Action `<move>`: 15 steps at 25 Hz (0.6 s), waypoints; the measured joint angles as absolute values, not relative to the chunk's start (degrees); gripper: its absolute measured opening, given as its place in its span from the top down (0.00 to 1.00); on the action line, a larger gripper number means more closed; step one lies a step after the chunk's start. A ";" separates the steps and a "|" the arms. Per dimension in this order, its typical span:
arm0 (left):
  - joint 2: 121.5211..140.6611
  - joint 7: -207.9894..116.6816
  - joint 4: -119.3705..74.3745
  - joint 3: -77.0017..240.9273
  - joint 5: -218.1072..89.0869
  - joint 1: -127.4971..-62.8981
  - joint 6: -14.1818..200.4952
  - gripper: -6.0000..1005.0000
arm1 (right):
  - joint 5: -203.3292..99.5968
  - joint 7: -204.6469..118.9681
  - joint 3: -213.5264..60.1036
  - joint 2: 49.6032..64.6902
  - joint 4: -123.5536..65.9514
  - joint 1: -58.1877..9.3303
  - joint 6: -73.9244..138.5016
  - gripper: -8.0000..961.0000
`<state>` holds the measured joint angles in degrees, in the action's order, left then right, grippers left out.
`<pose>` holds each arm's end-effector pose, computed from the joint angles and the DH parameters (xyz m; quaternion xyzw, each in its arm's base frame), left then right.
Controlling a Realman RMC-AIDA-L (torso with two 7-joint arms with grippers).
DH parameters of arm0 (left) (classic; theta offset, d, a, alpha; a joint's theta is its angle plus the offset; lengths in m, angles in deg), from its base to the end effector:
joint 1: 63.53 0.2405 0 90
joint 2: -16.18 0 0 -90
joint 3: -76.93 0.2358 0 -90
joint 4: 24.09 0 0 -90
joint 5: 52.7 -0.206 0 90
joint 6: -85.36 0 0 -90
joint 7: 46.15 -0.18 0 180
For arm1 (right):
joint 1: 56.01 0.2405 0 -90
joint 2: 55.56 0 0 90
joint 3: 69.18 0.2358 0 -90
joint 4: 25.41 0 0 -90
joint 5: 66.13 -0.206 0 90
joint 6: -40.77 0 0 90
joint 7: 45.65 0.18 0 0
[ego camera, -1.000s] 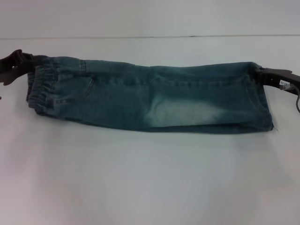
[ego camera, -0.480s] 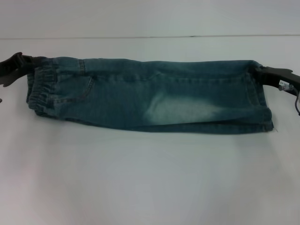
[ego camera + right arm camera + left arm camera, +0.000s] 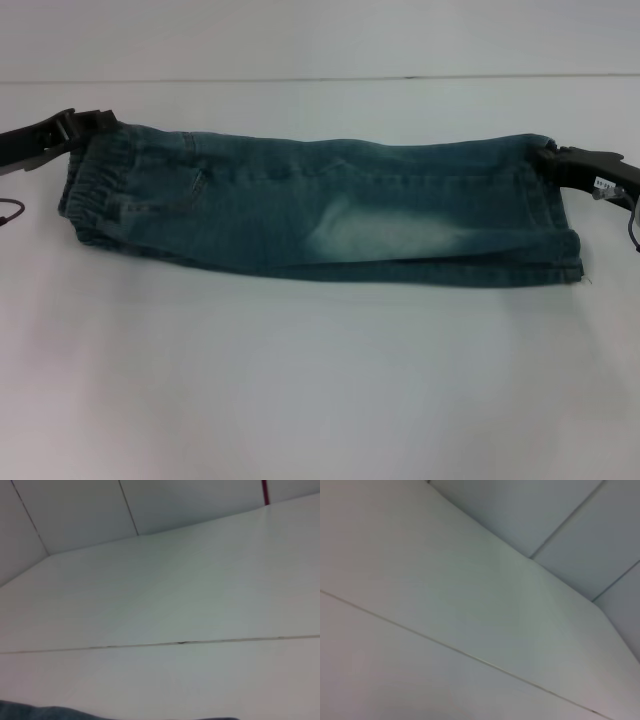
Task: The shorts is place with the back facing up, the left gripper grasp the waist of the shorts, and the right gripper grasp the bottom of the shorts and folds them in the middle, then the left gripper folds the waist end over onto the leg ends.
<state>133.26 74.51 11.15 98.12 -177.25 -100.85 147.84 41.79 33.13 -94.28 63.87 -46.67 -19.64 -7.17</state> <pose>-0.2907 0.4180 0.0367 -0.7050 -0.5765 -0.2833 0.3006 0.3082 0.4122 -0.0160 -0.7806 0.4279 0.2184 0.3999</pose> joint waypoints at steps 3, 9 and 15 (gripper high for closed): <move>133.35 74.10 11.15 98.11 -177.29 -100.66 145.92 0.69 | 41.79 32.83 -94.33 63.87 -46.52 -19.80 -7.48 0.94; 133.58 73.73 11.26 98.10 -177.44 -99.68 143.03 0.56 | 41.79 31.71 -94.34 63.87 -45.89 -20.09 -7.81 0.62; 133.59 73.69 11.81 98.09 -177.21 -98.56 142.54 0.38 | 41.71 31.81 -93.81 63.87 -46.17 -20.78 -10.01 0.36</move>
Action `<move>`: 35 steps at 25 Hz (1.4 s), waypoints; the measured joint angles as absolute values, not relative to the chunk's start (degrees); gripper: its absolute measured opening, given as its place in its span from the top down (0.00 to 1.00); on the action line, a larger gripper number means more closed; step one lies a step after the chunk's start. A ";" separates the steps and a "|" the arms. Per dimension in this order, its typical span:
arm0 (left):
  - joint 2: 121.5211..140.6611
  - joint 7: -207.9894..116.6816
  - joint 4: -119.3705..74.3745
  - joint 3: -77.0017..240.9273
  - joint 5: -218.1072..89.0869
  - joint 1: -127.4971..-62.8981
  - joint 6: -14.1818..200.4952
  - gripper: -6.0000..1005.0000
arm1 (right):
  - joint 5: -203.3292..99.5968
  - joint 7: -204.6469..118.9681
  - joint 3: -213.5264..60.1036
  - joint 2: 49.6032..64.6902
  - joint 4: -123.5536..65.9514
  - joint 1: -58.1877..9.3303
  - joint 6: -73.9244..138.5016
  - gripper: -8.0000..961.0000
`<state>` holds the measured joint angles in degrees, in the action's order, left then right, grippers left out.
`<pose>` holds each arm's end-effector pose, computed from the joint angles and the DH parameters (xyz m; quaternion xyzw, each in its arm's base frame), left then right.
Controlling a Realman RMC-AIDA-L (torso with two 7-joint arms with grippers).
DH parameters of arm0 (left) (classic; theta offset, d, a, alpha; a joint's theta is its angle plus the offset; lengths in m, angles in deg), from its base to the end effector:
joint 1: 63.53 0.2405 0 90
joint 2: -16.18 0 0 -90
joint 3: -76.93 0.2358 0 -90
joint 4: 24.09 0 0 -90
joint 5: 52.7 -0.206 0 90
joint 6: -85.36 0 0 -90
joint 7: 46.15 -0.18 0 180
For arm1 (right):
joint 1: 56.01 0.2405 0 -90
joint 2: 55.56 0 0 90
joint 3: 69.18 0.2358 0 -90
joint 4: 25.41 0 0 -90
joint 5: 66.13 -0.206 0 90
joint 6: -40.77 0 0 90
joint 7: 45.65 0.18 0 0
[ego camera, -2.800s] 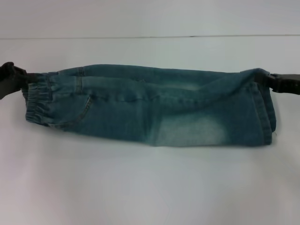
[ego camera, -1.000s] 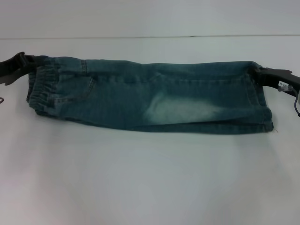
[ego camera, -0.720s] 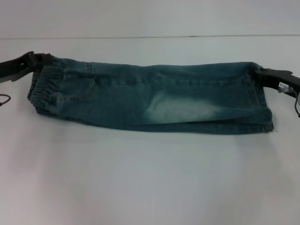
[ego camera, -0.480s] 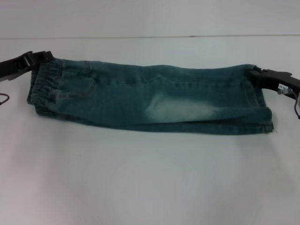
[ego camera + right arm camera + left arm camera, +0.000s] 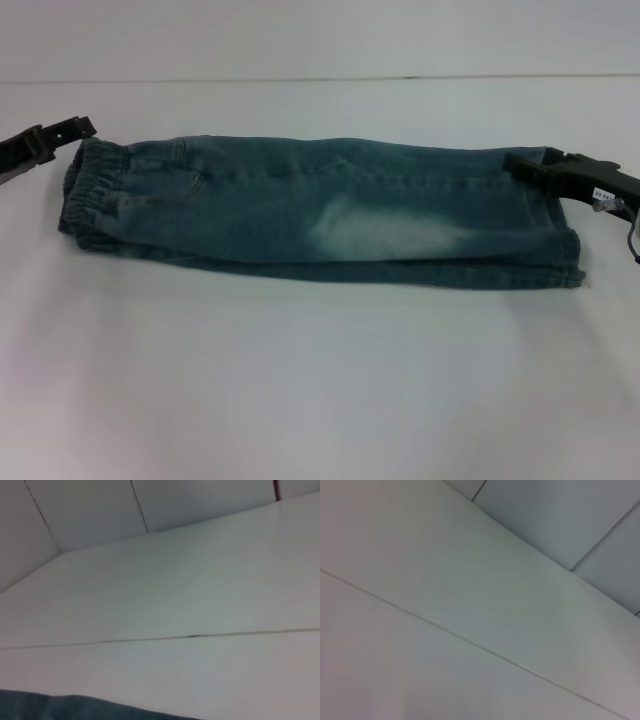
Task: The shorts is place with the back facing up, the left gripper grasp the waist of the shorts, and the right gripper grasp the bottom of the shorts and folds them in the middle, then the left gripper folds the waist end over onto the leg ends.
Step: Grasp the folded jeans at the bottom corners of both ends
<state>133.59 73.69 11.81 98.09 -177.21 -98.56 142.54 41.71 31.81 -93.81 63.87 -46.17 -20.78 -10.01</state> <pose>-0.3187 0.4132 0.0456 -0.6785 -0.5865 -0.2688 0.3513 0.3086 0.4031 -0.0198 -0.7868 0.4242 0.2271 0.3867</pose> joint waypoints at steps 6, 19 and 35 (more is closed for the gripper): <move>133.35 73.13 14.63 97.80 -176.69 -96.59 147.50 0.16 | 36.24 33.79 -93.62 62.91 -48.31 -24.07 -19.37 0.25; 132.68 68.15 17.80 97.71 -176.33 -92.65 156.47 0.08 | 38.03 38.77 -99.16 58.40 -62.27 -28.88 -61.30 0.25; 132.26 64.74 21.91 107.31 -184.55 -93.19 154.16 0.10 | 55.15 38.96 -104.39 62.28 -69.97 -27.89 -63.14 0.26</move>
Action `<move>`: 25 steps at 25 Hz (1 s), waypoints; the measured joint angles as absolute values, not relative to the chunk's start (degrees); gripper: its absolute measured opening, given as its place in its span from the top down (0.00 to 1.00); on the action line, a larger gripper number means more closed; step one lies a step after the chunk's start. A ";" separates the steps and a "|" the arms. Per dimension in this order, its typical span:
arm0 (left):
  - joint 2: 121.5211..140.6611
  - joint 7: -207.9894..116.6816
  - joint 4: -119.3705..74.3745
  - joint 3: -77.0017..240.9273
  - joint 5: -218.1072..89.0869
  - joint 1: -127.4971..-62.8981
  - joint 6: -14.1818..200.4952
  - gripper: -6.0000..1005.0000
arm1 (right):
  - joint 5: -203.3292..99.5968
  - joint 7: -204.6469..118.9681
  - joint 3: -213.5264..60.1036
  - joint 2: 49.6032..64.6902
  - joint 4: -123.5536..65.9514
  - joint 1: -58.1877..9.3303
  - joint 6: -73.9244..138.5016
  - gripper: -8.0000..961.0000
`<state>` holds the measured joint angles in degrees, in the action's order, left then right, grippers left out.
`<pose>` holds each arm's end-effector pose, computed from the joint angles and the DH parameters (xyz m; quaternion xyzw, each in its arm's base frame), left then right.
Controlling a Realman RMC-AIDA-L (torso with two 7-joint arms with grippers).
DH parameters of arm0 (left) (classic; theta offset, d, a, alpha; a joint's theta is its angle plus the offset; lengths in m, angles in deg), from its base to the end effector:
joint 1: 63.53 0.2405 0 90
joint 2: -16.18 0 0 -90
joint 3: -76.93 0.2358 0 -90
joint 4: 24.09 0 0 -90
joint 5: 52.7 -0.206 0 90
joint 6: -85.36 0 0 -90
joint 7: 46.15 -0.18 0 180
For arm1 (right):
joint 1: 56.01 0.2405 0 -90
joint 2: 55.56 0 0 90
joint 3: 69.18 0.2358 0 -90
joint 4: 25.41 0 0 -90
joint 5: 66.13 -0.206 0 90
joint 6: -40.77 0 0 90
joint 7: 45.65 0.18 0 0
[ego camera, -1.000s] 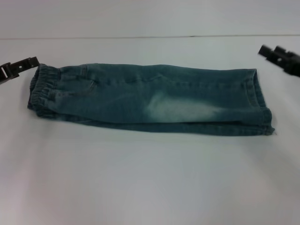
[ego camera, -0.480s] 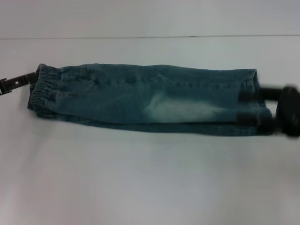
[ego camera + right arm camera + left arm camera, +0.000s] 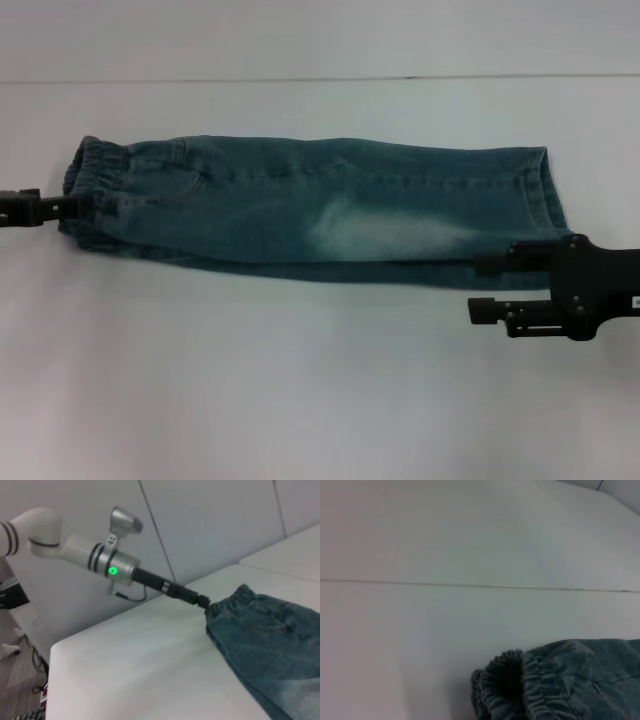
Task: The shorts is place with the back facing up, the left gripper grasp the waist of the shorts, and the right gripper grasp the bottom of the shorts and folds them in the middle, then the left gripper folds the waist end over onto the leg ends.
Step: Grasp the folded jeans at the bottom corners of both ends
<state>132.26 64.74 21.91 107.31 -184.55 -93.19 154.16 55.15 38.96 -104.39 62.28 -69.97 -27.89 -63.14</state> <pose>-0.3257 0.3778 0.0527 -0.8099 -0.4712 -0.1270 0.3255 0.2342 0.2959 0.0062 -0.9463 0.2220 0.2287 0.0548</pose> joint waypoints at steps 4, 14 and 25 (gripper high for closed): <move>132.48 65.21 20.92 111.41 -184.82 -93.91 149.17 0.11 | 55.18 38.97 -105.34 62.42 -69.54 -27.51 -62.76 0.26; 132.44 65.83 16.80 113.57 -187.69 -96.46 142.75 0.13 | 55.24 38.93 -105.47 62.55 -68.55 -27.36 -61.46 0.26; 132.40 65.67 14.51 114.43 -187.75 -97.58 142.37 0.15 | 55.24 38.59 -105.63 62.81 -67.77 -27.00 -59.67 0.26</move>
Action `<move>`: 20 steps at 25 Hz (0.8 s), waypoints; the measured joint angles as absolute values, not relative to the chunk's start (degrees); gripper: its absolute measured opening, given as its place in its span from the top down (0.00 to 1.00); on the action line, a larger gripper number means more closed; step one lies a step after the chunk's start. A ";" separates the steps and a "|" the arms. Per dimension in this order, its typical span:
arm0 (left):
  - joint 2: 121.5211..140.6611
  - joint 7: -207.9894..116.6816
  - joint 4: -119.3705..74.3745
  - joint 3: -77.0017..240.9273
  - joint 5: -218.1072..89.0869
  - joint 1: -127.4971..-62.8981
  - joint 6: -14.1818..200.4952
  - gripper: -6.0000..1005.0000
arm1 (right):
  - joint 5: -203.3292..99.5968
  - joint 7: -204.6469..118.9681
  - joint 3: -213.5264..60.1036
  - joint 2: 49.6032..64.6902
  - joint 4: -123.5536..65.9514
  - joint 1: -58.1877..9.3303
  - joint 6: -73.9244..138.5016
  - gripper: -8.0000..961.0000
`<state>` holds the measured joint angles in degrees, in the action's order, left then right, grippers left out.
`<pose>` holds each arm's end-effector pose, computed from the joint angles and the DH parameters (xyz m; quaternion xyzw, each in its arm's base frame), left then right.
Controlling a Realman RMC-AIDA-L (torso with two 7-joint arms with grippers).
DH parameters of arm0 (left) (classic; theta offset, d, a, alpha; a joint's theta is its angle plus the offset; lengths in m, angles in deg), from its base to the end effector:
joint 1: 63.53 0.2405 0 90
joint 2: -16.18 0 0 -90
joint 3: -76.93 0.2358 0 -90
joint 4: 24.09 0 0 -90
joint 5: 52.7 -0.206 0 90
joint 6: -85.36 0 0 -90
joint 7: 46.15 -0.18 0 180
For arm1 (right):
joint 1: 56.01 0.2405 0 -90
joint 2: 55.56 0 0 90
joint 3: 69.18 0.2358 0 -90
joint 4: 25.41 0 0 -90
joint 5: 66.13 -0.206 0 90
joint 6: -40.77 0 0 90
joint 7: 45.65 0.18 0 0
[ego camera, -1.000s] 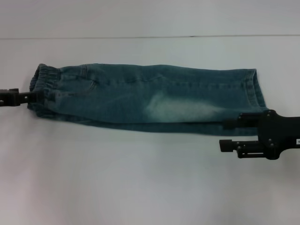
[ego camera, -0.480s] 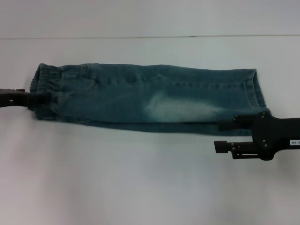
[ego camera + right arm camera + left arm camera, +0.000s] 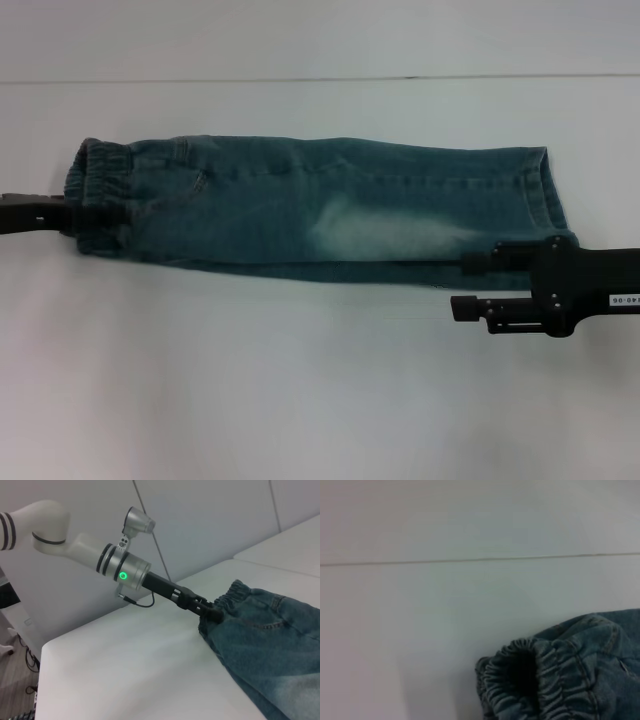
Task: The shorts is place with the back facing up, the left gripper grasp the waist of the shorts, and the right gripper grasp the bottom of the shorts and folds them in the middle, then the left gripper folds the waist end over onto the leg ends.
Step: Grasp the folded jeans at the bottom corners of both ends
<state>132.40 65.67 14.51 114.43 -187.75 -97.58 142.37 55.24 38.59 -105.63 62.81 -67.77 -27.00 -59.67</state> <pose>-0.3249 0.3997 0.0192 -0.8203 -0.4571 -0.0647 0.3376 0.2338 0.3018 -0.0064 -0.9456 0.2291 0.2233 0.0585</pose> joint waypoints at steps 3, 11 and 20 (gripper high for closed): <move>132.51 65.54 14.07 114.48 -187.78 -97.93 142.19 0.15 | 55.24 38.54 -105.67 62.85 -67.77 -26.86 -59.51 0.26; 132.67 66.16 15.51 114.83 -187.79 -97.46 143.39 0.16 | 55.24 38.47 -105.75 62.93 -66.98 -26.83 -58.27 0.26; 132.96 65.73 16.23 115.08 -187.71 -97.10 143.73 0.35 | 55.24 38.46 -105.98 62.96 -66.28 -26.65 -57.33 0.27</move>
<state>132.96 65.73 16.23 115.08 -187.71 -97.10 143.73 55.24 38.46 -105.98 62.96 -66.28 -26.65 -57.33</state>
